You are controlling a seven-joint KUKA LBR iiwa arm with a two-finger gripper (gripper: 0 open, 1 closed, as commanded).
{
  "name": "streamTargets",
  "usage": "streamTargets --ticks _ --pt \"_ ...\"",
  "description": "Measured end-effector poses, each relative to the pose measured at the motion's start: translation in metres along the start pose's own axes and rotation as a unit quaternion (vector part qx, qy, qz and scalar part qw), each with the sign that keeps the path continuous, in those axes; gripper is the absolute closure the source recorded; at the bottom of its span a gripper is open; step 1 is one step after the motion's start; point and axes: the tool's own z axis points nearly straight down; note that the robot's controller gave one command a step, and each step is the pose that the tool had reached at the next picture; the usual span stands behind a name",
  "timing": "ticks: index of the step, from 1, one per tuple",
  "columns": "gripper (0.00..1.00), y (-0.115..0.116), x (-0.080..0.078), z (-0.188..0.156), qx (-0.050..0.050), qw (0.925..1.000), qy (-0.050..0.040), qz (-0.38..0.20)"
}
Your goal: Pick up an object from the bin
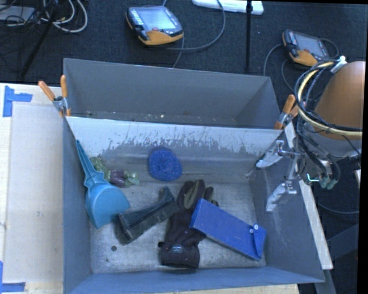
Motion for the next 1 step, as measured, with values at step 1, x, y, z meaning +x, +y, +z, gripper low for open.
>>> streamTargets --ticks 1 --pt "0.00 0.0006 -0.0014 -0.0047 0.001 1.0000 -0.0038 -0.001"
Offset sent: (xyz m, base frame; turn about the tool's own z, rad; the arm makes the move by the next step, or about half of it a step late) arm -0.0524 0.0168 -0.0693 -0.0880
